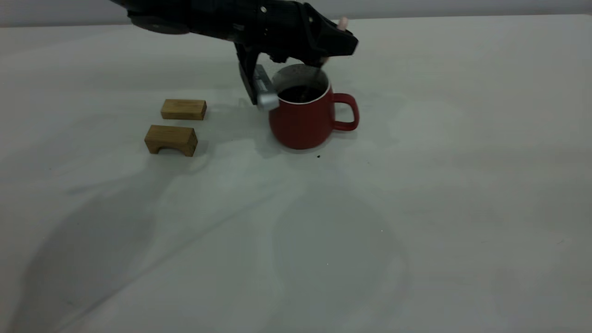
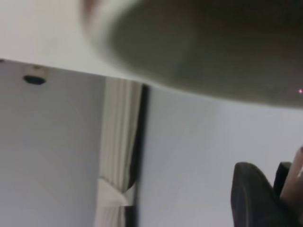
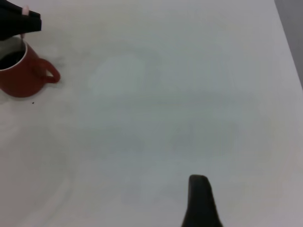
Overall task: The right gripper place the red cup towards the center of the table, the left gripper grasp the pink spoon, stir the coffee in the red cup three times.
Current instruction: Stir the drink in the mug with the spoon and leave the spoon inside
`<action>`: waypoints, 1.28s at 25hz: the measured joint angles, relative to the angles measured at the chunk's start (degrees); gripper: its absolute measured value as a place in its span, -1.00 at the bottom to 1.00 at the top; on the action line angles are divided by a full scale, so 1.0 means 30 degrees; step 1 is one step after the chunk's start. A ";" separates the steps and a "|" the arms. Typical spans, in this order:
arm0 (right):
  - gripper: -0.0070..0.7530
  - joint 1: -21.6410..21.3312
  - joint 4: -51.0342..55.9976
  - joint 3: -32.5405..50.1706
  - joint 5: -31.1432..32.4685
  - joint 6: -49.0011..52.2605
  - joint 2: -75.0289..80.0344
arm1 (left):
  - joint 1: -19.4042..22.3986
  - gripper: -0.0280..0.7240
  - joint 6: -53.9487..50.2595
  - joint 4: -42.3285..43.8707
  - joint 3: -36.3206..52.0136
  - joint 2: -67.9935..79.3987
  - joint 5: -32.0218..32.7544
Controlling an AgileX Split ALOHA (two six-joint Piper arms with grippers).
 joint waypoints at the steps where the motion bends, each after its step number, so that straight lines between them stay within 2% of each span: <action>1: 0.56 0.0000 0.0000 0.0000 0.0000 0.0000 0.0000 | 0.0000 -0.57 -0.0062 0.0361 0.0000 0.0000 0.0396; 8: 0.56 0.0000 0.0000 0.0000 0.0000 0.0000 0.0000 | 0.0810 -0.57 -0.3703 0.4203 -0.0005 0.0000 0.2148; 13: 0.56 0.0000 0.0000 0.0000 0.0000 0.0000 0.0000 | 0.1408 -0.57 -0.4601 0.3772 -0.0041 -0.0057 0.1439; 18: 0.56 0.0000 0.0000 0.0000 0.0000 0.0000 0.0000 | 0.0989 -0.57 -0.1475 0.0525 -0.0086 0.0100 0.0012; 21: 0.56 0.0000 0.0000 0.0000 0.0000 0.0000 0.0000 | 0.0436 -0.57 -0.0262 -0.0106 -0.0188 0.0369 -0.0050; 27: 0.56 0.0000 0.0000 0.0000 0.0000 0.0000 0.0000 | -0.0045 -0.57 -0.0133 0.0715 -0.0188 0.0579 0.1453; 32: 0.56 0.0000 0.0000 0.0000 0.0000 0.0000 0.0000 | 0.0632 -0.57 -0.2886 0.3870 -0.0225 0.0451 0.2485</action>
